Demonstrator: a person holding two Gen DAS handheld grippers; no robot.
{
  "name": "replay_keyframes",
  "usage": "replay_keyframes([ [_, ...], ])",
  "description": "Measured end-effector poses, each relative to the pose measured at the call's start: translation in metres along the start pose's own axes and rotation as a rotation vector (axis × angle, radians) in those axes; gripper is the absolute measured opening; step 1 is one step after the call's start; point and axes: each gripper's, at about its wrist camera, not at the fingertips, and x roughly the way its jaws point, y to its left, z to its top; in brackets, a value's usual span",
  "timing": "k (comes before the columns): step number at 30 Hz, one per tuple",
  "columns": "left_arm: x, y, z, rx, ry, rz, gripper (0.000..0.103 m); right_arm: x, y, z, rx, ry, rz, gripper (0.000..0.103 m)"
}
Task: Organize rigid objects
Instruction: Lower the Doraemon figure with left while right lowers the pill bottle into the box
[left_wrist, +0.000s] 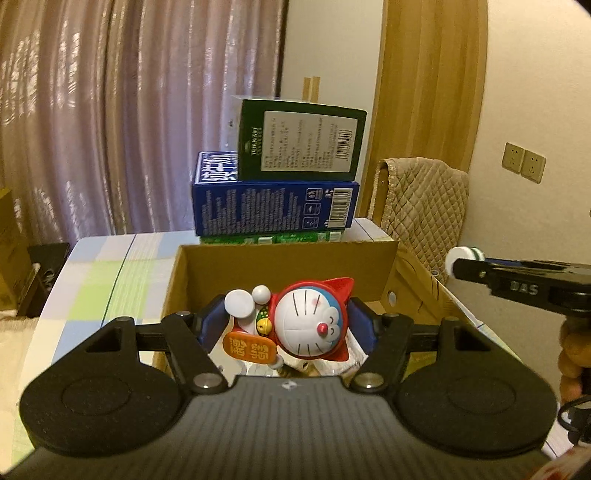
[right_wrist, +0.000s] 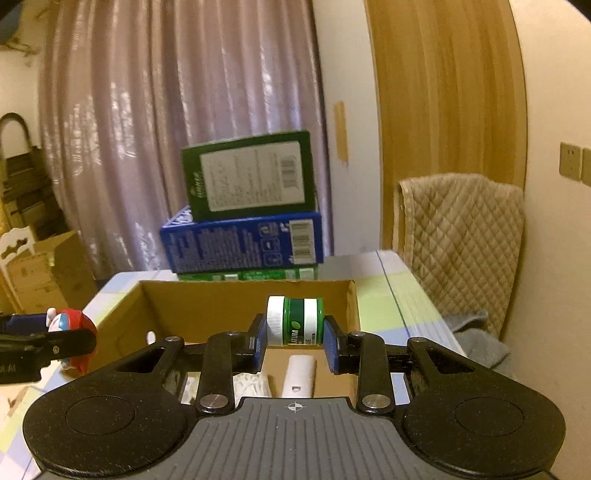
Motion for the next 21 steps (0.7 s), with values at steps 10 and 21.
replay_keyframes([
  [10, 0.050, 0.026, -0.001, -0.008, 0.050, 0.030, 0.065, 0.053, -0.002, -0.005, 0.021, 0.074, -0.021, 0.028],
  [21, 0.084, 0.030, -0.014, 0.014, 0.150, 0.033, 0.065, 0.081, 0.003, -0.025, 0.020, 0.159, -0.005, 0.028],
])
